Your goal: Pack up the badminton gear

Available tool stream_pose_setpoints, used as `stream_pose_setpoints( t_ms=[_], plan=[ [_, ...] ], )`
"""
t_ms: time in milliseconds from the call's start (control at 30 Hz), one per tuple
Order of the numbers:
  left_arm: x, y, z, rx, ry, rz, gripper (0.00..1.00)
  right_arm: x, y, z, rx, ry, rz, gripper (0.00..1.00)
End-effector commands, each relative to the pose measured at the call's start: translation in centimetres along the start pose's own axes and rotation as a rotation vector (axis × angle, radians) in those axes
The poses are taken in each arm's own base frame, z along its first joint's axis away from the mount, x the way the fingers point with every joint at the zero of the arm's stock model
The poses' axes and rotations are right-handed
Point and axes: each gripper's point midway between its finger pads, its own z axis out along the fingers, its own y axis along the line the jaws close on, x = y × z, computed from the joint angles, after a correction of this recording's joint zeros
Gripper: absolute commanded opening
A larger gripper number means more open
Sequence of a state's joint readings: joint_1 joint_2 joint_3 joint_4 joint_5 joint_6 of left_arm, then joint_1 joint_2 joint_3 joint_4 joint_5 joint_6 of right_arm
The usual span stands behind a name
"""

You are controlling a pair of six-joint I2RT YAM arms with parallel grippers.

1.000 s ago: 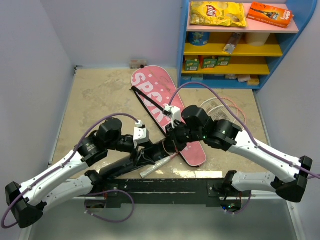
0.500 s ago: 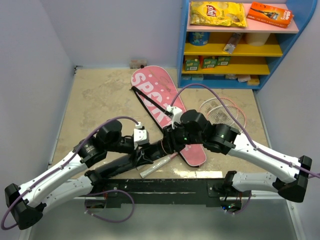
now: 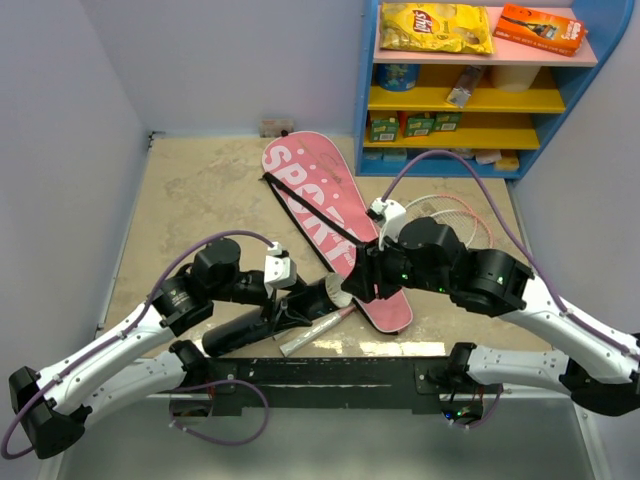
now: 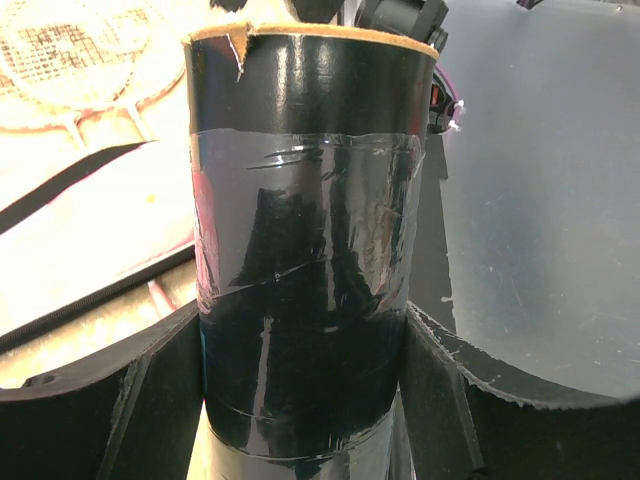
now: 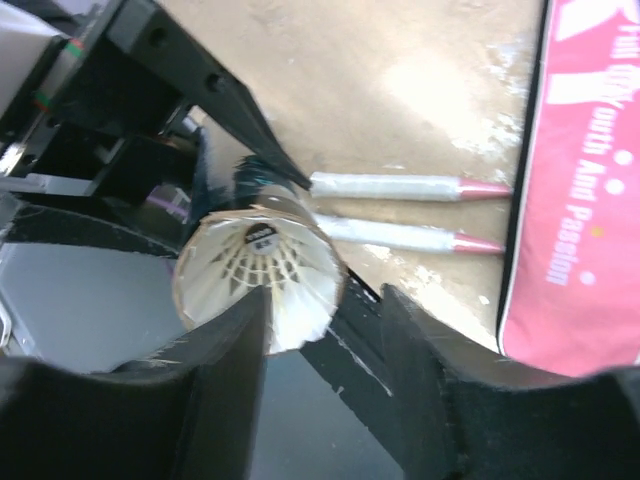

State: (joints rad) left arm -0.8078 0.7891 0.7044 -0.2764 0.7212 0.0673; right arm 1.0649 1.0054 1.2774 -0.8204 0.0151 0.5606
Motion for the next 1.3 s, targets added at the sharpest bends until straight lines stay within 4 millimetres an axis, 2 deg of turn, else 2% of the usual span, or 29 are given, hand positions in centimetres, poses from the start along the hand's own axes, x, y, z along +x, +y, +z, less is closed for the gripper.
stream_pose_setpoints(
  t_ms=[0,33,67,200,467,567,700,867,900,967,1000,1100,1267],
  plan=[
    [-3.2,-0.7,-0.2,0.032,-0.094,0.075,0.22,-0.6,-1.5,-1.8,0.085,-0.026,-0.012,0.45],
    [-3.2,-0.7,-0.2,0.03,-0.094,0.075,0.22,-0.7,-1.3,-1.8,0.074,-0.027,-0.01,0.37],
    [-3.2,-0.7,-0.2,0.032,-0.093,0.074,0.22,-0.9,-1.1,-1.7,0.067,-0.033,-0.011,0.23],
    [-3.2,-0.7,-0.2,0.03,-0.094,0.075,0.22,-0.5,-0.1,-1.0,0.013,-0.011,0.0,0.01],
    [-3.2,-0.7,-0.2,0.03,-0.094,0.074,0.22,-1.3,1.8,-0.7,-0.071,-0.025,0.001,0.0],
    [-3.3,-0.7,-0.3,0.028,-0.096,0.077,0.22,-1.2,2.7,0.0,-0.118,-0.013,0.005,0.0],
    [-3.4,-0.6,-0.3,0.023,-0.099,0.08,0.22,0.0,3.0,2.1,-0.154,0.02,0.021,0.0],
    [-3.5,-0.6,-0.4,0.014,-0.103,0.084,0.22,1.9,3.1,6.1,-0.192,0.06,0.057,0.0],
    [-3.6,-0.6,-0.4,0.012,-0.105,0.086,0.22,3.5,2.7,7.2,-0.195,0.098,0.066,0.0],
    [-3.7,-0.6,-0.5,0.008,-0.111,0.091,0.22,4.0,3.7,8.9,-0.248,0.096,0.09,0.0],
    [-3.8,-0.6,-0.6,0.008,-0.113,0.091,0.22,5.4,3.7,9.7,-0.258,0.126,0.094,0.0],
    [-3.7,-0.5,-0.5,0.008,-0.111,0.091,0.22,6.5,5.3,11.0,-0.314,0.156,0.088,0.0],
    [-3.6,-0.6,-0.5,0.01,-0.107,0.088,0.22,5.8,5.0,10.8,-0.272,0.149,0.054,0.0]
  ],
)
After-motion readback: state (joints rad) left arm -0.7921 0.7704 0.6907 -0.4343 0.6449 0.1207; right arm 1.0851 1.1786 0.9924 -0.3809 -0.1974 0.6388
